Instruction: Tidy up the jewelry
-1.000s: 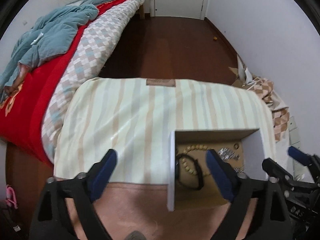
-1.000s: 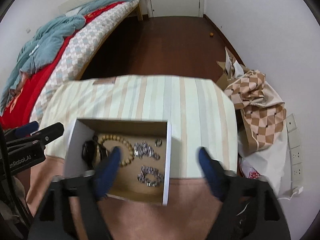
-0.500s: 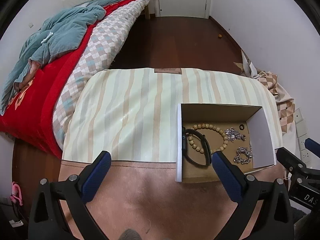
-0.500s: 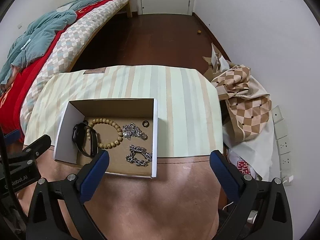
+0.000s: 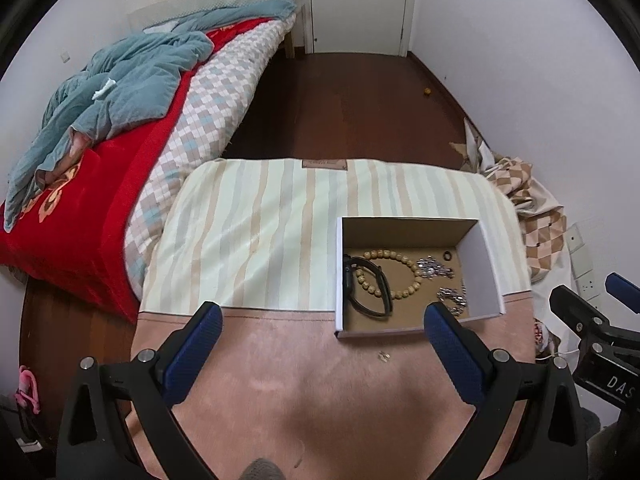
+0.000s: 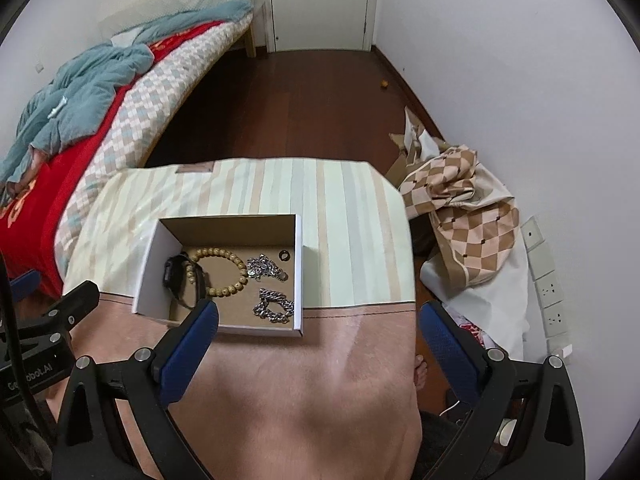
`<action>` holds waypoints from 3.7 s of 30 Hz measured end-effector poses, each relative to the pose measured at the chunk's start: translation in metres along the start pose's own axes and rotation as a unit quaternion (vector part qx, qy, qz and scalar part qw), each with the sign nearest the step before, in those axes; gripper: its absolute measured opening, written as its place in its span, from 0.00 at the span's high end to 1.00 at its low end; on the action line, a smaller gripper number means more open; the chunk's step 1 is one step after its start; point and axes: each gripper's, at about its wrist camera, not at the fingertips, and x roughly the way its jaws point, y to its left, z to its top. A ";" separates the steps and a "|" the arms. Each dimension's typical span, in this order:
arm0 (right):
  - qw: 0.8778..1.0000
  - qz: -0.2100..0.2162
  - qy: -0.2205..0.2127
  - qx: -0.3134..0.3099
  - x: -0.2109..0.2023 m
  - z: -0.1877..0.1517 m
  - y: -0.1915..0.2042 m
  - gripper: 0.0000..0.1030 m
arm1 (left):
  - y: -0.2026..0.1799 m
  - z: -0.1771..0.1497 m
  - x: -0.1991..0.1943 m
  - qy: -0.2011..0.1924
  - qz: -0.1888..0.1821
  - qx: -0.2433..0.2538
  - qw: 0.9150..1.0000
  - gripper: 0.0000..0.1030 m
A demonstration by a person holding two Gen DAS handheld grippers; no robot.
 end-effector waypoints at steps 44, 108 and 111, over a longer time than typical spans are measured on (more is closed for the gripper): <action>0.988 0.034 -0.149 -0.010 -0.282 -0.082 -0.006 0.00 | 0.008 -0.077 -0.237 -0.115 0.003 -0.020 0.993 0.00; 0.997 0.012 -0.081 -0.004 -0.218 0.001 -0.012 0.00 | 0.000 -0.009 -0.188 -0.046 0.007 -0.023 0.999 0.00; 0.997 0.011 -0.082 -0.005 -0.219 0.001 -0.012 0.00 | -0.001 -0.011 -0.189 -0.047 0.007 -0.022 0.999 0.00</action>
